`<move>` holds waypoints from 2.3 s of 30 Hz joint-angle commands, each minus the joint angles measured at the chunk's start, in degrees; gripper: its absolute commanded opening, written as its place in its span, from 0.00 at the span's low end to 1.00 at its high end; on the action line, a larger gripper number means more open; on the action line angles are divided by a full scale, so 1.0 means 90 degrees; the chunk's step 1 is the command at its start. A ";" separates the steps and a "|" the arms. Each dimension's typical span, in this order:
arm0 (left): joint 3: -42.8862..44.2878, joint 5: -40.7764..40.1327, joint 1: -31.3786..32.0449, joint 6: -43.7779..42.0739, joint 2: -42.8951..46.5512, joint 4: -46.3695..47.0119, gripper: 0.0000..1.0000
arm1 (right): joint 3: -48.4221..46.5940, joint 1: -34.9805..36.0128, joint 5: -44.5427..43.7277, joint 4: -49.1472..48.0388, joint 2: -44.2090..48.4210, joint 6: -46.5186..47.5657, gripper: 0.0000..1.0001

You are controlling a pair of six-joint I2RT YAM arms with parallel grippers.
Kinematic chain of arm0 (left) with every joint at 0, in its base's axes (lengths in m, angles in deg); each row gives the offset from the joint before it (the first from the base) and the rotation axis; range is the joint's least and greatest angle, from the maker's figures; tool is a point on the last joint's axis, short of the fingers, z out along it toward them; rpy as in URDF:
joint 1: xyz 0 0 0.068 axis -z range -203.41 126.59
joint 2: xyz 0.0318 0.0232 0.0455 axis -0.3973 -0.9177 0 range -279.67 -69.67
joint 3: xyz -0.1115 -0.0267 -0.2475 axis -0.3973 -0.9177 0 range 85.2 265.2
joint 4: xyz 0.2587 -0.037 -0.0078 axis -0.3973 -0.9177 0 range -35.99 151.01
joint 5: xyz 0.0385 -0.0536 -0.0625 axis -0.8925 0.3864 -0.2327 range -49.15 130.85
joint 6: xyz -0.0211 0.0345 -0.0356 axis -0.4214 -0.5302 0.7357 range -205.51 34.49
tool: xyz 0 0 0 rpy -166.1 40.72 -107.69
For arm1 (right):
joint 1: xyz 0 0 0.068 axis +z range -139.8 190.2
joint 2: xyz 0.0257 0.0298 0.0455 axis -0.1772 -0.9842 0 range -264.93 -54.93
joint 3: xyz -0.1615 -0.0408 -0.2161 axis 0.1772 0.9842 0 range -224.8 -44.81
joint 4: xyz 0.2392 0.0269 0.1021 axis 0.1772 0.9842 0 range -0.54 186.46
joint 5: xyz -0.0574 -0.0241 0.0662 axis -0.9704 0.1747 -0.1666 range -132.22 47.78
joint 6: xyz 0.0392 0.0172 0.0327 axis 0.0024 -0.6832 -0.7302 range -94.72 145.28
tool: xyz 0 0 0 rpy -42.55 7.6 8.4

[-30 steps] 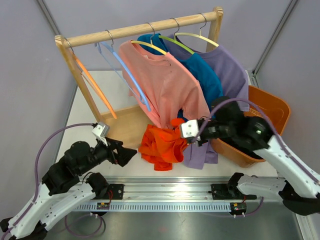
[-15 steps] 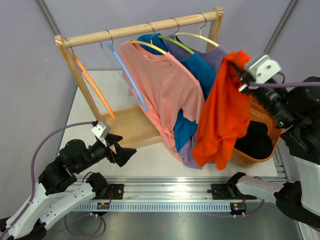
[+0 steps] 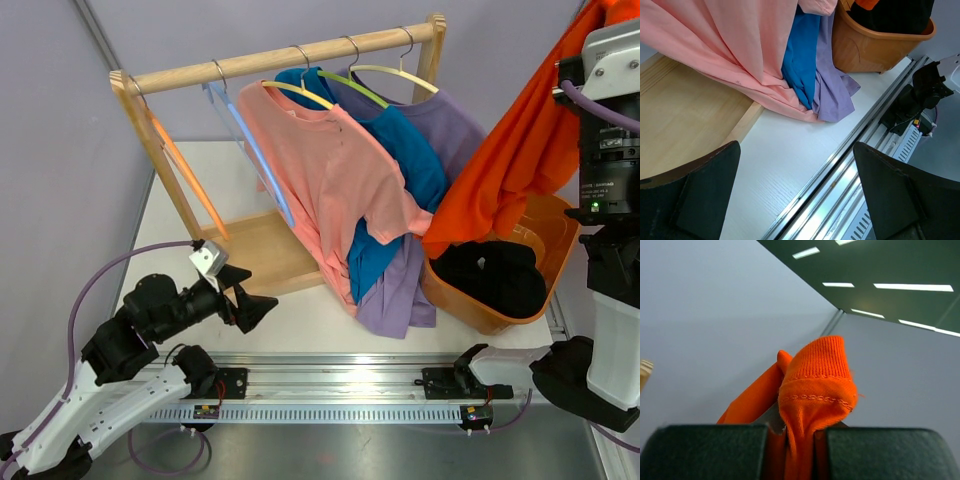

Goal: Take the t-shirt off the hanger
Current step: Place the tshirt into the basket

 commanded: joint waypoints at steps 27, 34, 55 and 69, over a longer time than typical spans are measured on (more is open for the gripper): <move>0.0024 0.0376 -0.0018 -0.0198 -0.0095 0.0672 0.99 | 0.4385 -0.5466 0.4313 0.3763 0.0731 -0.2410 0.00; 0.0141 0.0376 -0.0018 -0.0003 -0.0319 0.0819 0.99 | 0.5352 -0.5660 0.4110 0.3557 -0.0294 -0.4256 0.00; -0.0035 -0.0415 -0.0018 0.0867 -0.1072 0.0731 0.99 | 0.4058 -0.6746 0.4939 0.4582 -0.0862 -0.3593 0.90; -0.0104 -0.0923 -0.0018 0.1247 -0.1042 0.0888 0.99 | -0.0611 -0.4236 0.8539 0.5893 -0.1320 -0.4701 0.93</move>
